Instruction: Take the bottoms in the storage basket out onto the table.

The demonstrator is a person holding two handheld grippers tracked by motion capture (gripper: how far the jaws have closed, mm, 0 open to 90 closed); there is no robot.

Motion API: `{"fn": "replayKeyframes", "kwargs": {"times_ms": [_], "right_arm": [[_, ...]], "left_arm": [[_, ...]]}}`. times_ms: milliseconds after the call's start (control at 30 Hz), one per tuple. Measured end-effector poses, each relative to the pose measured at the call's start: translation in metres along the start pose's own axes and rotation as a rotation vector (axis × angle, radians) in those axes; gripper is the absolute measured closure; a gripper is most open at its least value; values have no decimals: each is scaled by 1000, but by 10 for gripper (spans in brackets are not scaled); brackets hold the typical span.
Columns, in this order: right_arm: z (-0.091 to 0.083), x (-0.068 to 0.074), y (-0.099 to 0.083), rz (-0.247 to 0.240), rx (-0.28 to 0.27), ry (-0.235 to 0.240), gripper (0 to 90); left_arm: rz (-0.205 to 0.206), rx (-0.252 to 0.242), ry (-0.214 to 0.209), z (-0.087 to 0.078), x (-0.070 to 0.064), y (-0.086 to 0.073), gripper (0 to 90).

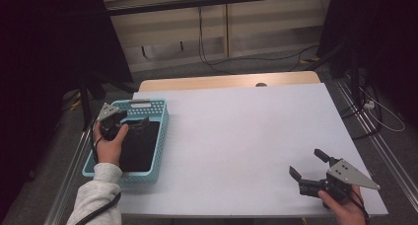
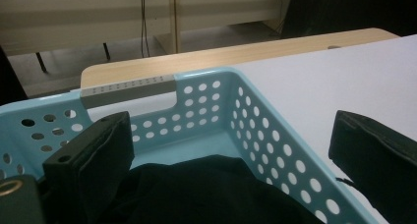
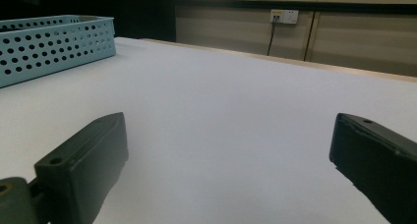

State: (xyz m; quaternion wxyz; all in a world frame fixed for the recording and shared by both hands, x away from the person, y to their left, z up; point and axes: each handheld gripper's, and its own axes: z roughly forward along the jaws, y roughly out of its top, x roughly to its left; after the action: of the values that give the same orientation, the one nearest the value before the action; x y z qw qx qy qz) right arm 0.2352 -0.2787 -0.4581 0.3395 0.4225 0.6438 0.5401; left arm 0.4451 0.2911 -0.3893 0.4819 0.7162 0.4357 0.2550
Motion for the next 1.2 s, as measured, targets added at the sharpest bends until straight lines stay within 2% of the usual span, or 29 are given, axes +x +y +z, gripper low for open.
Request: {"fn": "replayKeyframes", "kwargs": {"times_ms": [167,300,467,600,867,967,1067,1200], "right_arm": [[0,0,0,-2,0,-2,4],[0,0,0,-5,1,-2,4],[0,-1,0,-5,0,0,4],[0,-1,0,-2,0,0,4],[0,-1,-1,1,0,0,5],[1,-2,-1,-2,3,2,5],[1,-2,-1,1,1,-3,5],[1,-2,-1,2,3,-3,6]], "left_arm": [[18,37,13,5,4,-5,31],[9,51,11,9,6,-8,30],[41,99,12,15,9,-13,30],[33,127,20,17,12,-17,31],[51,191,48,20,21,-25,33],[43,207,57,20,24,-29,34],[37,223,54,21,26,-33,34],[49,254,47,23,26,-35,34]]}}
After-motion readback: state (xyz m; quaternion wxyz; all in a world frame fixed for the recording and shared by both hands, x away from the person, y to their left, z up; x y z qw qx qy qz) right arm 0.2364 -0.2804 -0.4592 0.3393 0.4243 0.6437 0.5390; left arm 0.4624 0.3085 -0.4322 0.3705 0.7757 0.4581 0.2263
